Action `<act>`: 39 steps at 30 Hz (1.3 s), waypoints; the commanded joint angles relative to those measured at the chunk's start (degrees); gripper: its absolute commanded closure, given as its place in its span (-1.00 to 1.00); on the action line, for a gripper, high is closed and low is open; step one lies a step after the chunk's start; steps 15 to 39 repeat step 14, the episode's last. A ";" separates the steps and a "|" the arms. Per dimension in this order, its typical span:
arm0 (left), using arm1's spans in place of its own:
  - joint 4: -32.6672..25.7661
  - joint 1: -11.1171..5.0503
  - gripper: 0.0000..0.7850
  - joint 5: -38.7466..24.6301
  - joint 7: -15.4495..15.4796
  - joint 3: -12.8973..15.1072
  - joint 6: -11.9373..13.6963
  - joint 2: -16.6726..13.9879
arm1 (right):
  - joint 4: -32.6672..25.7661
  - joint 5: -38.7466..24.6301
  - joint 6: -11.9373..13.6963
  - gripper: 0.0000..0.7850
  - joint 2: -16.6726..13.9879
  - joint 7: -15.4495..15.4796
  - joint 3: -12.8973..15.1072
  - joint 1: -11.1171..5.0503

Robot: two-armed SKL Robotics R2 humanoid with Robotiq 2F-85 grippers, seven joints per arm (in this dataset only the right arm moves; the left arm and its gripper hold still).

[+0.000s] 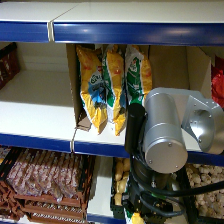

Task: Pick up yellow crisps

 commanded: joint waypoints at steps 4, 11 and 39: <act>0.00 0.00 1.00 0.00 0.00 0.00 0.00 0.00 | 0.51 -0.36 -1.04 1.00 0.48 0.09 2.68 -1.25; 0.00 0.00 1.00 0.00 0.00 0.00 0.00 0.00 | 0.53 -0.45 -1.11 1.00 0.23 -0.38 3.09 -1.29; 0.00 0.00 1.00 0.00 0.00 0.00 0.00 0.00 | 0.60 -0.04 -1.19 1.00 0.42 -0.45 3.17 -0.91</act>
